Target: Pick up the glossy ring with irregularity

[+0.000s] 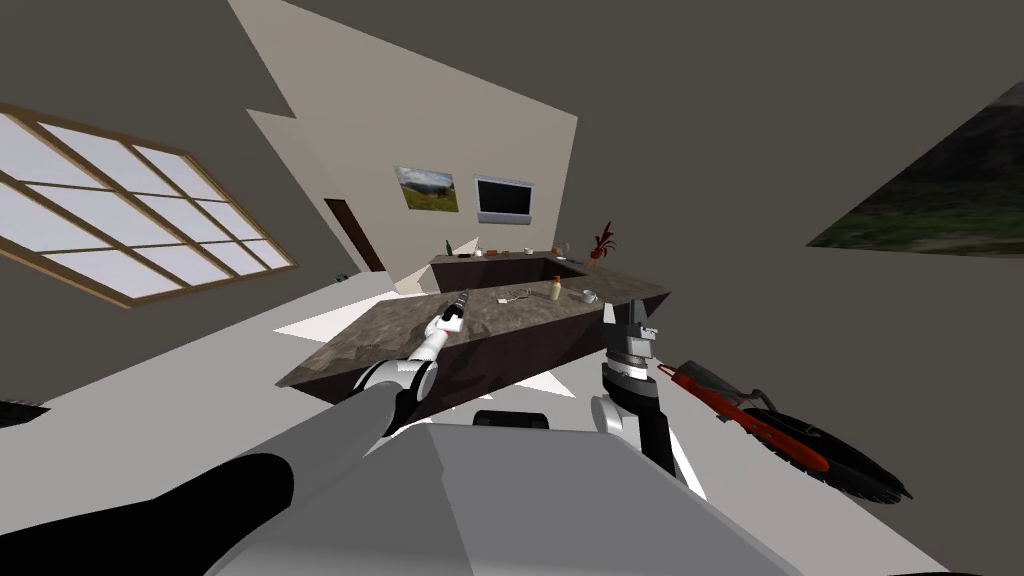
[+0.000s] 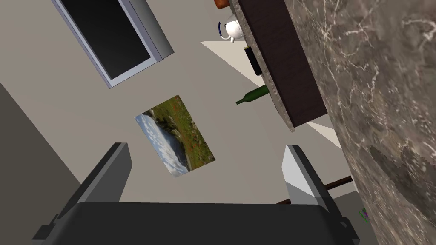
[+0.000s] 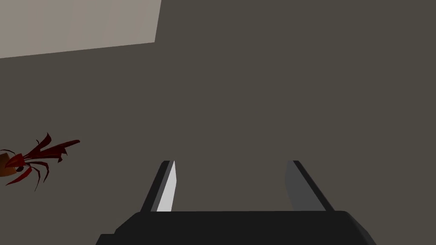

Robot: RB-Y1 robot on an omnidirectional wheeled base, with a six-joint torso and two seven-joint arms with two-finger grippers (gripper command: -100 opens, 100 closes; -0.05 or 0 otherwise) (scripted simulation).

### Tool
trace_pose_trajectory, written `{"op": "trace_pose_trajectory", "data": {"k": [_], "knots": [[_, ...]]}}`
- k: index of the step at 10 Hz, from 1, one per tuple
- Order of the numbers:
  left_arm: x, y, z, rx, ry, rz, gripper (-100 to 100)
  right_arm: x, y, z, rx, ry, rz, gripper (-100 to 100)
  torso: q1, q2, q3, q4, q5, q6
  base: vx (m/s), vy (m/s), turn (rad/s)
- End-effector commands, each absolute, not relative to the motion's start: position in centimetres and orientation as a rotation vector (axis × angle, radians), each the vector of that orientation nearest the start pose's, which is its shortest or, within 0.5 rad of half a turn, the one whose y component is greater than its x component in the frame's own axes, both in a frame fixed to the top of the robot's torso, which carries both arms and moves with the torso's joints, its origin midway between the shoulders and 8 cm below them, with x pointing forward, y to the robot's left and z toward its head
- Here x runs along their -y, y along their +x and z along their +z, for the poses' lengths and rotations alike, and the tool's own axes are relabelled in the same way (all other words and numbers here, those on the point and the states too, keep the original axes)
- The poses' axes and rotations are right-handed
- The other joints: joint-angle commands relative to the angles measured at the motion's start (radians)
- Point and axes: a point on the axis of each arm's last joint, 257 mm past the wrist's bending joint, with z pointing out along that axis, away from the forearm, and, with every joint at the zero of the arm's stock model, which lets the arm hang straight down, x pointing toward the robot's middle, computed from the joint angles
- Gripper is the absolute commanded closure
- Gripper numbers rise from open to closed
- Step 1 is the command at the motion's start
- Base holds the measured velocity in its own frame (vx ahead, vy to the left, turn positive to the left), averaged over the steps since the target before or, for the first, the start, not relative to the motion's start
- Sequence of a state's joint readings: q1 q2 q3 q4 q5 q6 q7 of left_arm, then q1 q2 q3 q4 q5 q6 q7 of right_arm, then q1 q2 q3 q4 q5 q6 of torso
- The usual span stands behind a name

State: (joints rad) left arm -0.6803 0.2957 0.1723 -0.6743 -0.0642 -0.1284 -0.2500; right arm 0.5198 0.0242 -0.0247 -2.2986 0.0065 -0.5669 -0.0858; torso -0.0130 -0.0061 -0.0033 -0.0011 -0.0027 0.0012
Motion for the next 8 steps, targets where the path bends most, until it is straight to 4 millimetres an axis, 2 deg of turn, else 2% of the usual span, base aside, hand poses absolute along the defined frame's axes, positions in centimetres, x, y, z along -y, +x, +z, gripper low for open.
{"op": "trace_pose_trajectory", "data": {"k": [1,8], "knots": [[-34.0,69.7,-20.3,-1.413,-0.938,-0.733,-100,28.8,32.5,3.9,-0.526,0.64,1.36,0,0.0,0.0,0.0,0.0,0.0,0.0,0.108,-0.169,-0.059],[-31.2,70.1,-21.3,-1.44,-0.979,-0.775,-100,28.8,32.5,3.9,-0.526,0.64,1.36,0,0.0,-0.001,-0.001,0.0,0.0,0.0,0.105,-0.165,-0.063]]}}
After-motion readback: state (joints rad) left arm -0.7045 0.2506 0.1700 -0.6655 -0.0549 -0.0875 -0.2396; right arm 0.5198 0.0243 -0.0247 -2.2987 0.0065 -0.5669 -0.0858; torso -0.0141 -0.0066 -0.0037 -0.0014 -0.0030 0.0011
